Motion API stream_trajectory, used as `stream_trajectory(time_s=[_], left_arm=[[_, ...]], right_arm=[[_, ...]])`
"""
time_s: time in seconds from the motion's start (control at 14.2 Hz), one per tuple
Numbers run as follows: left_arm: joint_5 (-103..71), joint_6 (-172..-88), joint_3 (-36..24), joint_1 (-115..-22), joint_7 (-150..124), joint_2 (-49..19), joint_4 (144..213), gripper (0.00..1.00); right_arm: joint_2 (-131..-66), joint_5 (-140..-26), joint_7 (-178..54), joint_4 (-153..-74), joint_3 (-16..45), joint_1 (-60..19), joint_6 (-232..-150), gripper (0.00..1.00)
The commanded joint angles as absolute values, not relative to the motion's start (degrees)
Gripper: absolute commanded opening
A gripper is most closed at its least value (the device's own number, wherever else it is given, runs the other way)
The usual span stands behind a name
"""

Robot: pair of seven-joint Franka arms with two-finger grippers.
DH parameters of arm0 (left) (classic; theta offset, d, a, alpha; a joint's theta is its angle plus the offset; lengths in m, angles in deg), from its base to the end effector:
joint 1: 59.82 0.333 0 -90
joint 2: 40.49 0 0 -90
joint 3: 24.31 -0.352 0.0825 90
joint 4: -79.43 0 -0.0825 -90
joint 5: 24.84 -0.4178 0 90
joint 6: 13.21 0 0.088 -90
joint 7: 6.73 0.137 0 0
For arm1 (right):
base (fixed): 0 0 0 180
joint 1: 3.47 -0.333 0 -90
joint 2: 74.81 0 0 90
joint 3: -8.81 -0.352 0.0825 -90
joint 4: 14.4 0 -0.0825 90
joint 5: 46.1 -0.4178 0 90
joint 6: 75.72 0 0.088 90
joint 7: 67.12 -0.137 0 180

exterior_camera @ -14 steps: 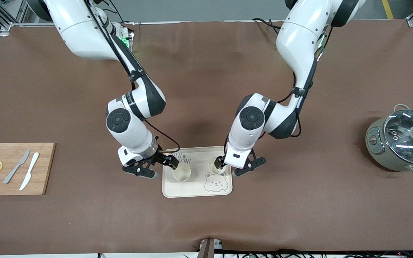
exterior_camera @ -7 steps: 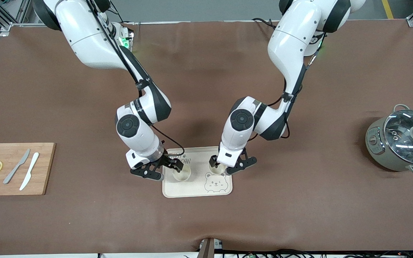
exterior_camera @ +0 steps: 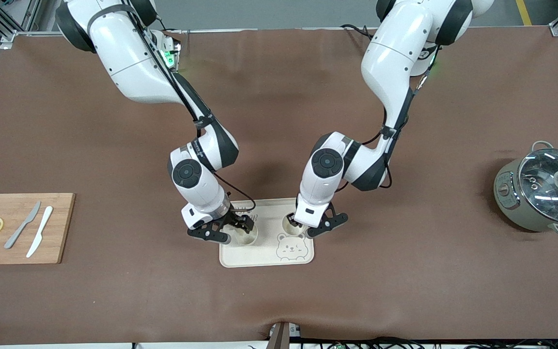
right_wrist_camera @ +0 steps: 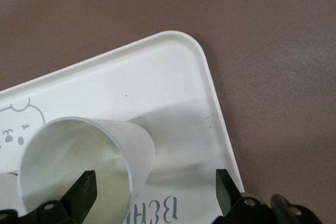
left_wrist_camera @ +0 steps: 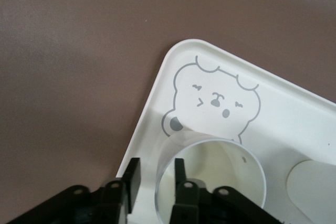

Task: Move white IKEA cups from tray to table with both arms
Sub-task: 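Close the right gripper and the left gripper on the cup rims, then lift the cups off the tray and carry them apart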

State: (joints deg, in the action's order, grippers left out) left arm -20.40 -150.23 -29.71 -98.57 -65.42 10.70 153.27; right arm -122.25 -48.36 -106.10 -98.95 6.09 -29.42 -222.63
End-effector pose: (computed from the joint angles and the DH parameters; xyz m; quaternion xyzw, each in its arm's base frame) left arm 0.6814 -0.4746 0.2034 0.9692 0.2221 0.0778 0.0729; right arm 0.7063 0.3782 0.1829 -0.9845 0.1138 -0.0918 0.0966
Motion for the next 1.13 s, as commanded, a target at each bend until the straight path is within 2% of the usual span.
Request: stream_trajectory(time_s=[0.0,0.07,0.14,0.21,0.28,0.78,1.06], left_arm=[[-19.92,-150.50,-30.81,-99.46,-66.67,11.10,152.21,0.00],[-19.92,-150.50,-30.98,-99.37,-66.67,11.02,152.12,0.00],[-19.92,-150.50,-31.25,-99.37,-66.76,10.75,152.12,0.00],[-19.83,-150.50,-31.60,-99.37,-66.85,10.49,152.12,0.00],[-19.83,-150.50,-31.60,-99.37,-66.93,10.31,152.12,0.00],[-19.83,-147.53,-33.18,-98.67,-66.59,5.65,152.21,0.00],[-20.09,-145.23,-33.97,-95.78,-62.73,3.90,152.64,0.00]], right_arm=[[-123.41,-47.42,-107.55,-97.28,6.70,-30.19,-223.28,1.00],[-123.50,-47.42,-107.55,-97.28,6.70,-30.19,-223.46,1.00],[-123.50,-47.51,-107.55,-97.28,6.70,-30.19,-223.46,0.90],[-123.50,-47.51,-107.55,-97.28,6.70,-30.19,-223.46,0.71],[-123.50,-47.51,-107.55,-97.11,6.70,-30.19,-223.37,0.58],[-123.50,-47.51,-107.55,-97.11,6.70,-30.19,-223.37,0.00],[-123.50,-47.42,-107.46,-97.11,6.70,-30.19,-223.37,0.00]])
